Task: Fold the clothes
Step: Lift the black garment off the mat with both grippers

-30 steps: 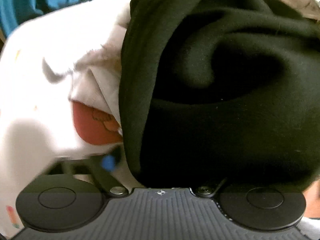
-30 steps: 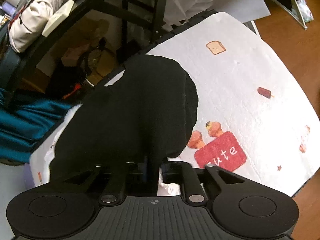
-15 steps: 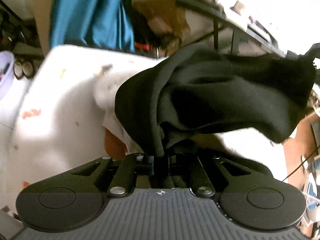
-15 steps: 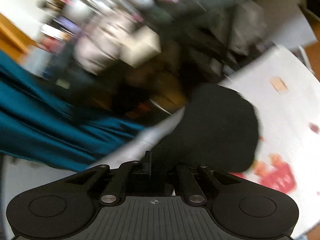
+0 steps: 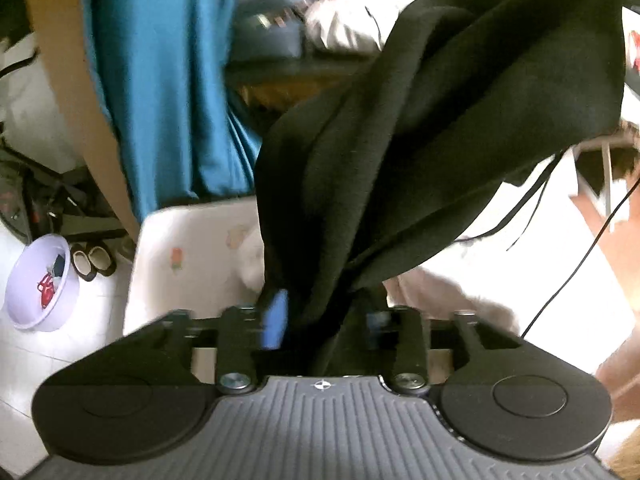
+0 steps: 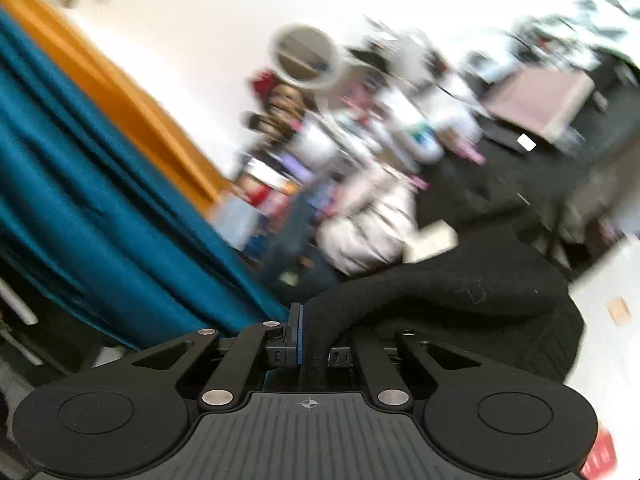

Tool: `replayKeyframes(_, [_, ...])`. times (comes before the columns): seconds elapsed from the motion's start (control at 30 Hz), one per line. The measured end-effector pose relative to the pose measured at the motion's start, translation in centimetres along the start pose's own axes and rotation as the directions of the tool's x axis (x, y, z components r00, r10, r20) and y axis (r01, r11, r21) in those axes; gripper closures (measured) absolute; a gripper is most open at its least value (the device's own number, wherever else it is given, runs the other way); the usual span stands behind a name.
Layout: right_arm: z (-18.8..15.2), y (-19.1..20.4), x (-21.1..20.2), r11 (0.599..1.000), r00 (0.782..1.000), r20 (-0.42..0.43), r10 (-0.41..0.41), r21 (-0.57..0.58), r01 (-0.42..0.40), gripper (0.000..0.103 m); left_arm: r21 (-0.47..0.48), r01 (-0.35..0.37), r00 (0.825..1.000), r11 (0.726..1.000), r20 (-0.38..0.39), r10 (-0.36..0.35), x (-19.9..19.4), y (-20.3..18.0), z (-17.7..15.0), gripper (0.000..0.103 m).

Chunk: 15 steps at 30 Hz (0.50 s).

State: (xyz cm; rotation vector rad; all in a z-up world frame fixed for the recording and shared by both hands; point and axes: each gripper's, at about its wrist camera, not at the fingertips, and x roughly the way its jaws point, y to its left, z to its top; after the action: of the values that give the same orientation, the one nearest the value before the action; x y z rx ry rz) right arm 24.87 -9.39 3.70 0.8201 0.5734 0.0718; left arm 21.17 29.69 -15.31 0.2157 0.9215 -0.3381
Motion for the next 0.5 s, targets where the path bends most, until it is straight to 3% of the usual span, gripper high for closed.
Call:
replayKeyframes(0.1, [-2.6,-3.8,1.7,0.989,0.987,-0.065,-0.145,0.027,0.147,0.100,0.062,-0.009,0.996,0.998,-0.089,0.014,3.1,-1.0,-1.2,0.042])
replayKeyframes(0.2, [-5.0,-8.6,1.9,0.952,0.955,-0.108,-0.277,0.101,0.288,0.100,0.108,-0.009,0.989,0.994,-0.146,0.024,5.6,-1.7,-1.9,0.038])
replayKeyframes(0.3, [-6.3,-12.8,0.7,0.912,0.932,-0.111,-0.344,0.198,0.360,0.100,0.184,-0.007,0.984,0.983,-0.172,0.040,7.7,-2.1,-2.3,0.030])
replayKeyframes(0.4, [-6.7,-15.3,-0.7,0.884,0.923,-0.112,-0.369,0.262,0.386,0.100,0.311,-0.001,0.977,0.950,-0.201,0.066,9.7,-3.4,-2.7,0.029])
replayKeyframes(0.5, [-7.4,-15.9,-1.6,0.879,0.919,-0.107,-0.379,0.268,0.394,0.100,0.447,0.026,0.974,0.894,-0.213,0.079,11.3,-5.0,-3.7,0.028])
